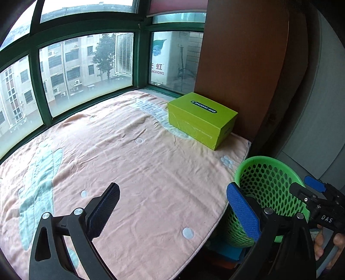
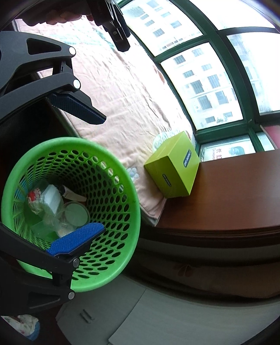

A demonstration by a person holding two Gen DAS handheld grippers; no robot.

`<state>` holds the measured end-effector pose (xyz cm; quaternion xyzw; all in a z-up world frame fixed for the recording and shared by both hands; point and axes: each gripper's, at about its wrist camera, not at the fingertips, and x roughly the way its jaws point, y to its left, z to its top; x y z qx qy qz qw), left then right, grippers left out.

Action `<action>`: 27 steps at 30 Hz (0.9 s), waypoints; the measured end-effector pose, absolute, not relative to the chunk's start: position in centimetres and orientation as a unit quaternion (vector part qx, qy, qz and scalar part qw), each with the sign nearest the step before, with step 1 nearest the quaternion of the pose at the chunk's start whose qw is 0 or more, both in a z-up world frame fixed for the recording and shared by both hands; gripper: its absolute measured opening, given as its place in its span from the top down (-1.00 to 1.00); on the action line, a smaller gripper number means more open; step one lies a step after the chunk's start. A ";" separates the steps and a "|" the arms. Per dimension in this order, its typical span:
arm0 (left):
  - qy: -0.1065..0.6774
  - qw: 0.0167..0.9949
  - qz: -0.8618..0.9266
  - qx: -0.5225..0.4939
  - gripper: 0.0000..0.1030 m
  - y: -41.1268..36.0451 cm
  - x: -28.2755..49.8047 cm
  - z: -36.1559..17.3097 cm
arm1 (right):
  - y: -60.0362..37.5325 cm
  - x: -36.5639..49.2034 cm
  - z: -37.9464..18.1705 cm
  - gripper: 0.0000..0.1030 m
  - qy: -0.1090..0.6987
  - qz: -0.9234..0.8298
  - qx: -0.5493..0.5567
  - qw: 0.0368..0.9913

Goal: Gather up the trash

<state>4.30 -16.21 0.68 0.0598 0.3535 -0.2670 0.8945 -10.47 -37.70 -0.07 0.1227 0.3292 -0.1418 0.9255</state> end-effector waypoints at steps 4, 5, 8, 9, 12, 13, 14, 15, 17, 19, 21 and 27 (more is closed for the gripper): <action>0.354 0.899 -0.251 0.055 -0.86 -15.0 4.3 0.7 | -37.0 -9.8 0.2 -0.83 0.327 -0.130 0.118 0.928; 0.354 0.900 -0.247 0.053 -0.86 -14.7 4.3 0.7 | -36.8 -9.6 0.3 -0.83 0.327 -0.127 0.117 0.929; 0.354 0.903 -0.239 0.052 -0.86 -14.0 4.3 0.6 | -36.2 -9.1 0.4 -0.83 0.327 -0.118 0.113 0.931; 0.354 0.903 -0.236 0.052 -0.86 -13.7 4.3 0.6 | -36.1 -8.9 0.5 -0.83 0.328 -0.115 0.111 0.931; 0.355 0.906 -0.227 0.046 -0.86 -12.8 4.3 0.6 | -35.5 -8.4 0.6 -0.83 0.328 -0.106 0.107 0.933; 0.356 0.906 -0.225 0.045 -0.86 -12.5 4.3 0.7 | -35.3 -8.3 0.6 -0.83 0.328 -0.104 0.107 0.933; 0.356 0.907 -0.222 0.043 -0.86 -12.2 4.3 0.7 | -35.2 -8.2 0.7 -0.83 0.329 -0.101 0.106 0.933; 0.356 0.907 -0.220 0.042 -0.86 -12.0 4.3 0.7 | -35.1 -8.1 0.7 -0.83 0.328 -0.099 0.106 0.933; 0.355 0.909 -0.216 0.040 -0.86 -11.4 4.3 0.8 | -34.8 -7.8 0.9 -0.83 0.328 -0.096 0.102 0.934; 0.354 0.911 -0.210 0.037 -0.86 -10.8 4.3 0.9 | -34.5 -7.6 1.0 -0.83 0.327 -0.093 0.101 0.935; 0.354 0.912 -0.204 0.032 -0.86 -10.2 4.3 1.0 | -34.3 -7.4 1.0 -0.83 0.328 -0.091 0.100 0.935; 0.350 0.917 -0.189 0.028 -0.86 -9.1 4.2 1.5 | -33.6 -6.9 1.5 -0.83 0.327 -0.081 0.092 0.937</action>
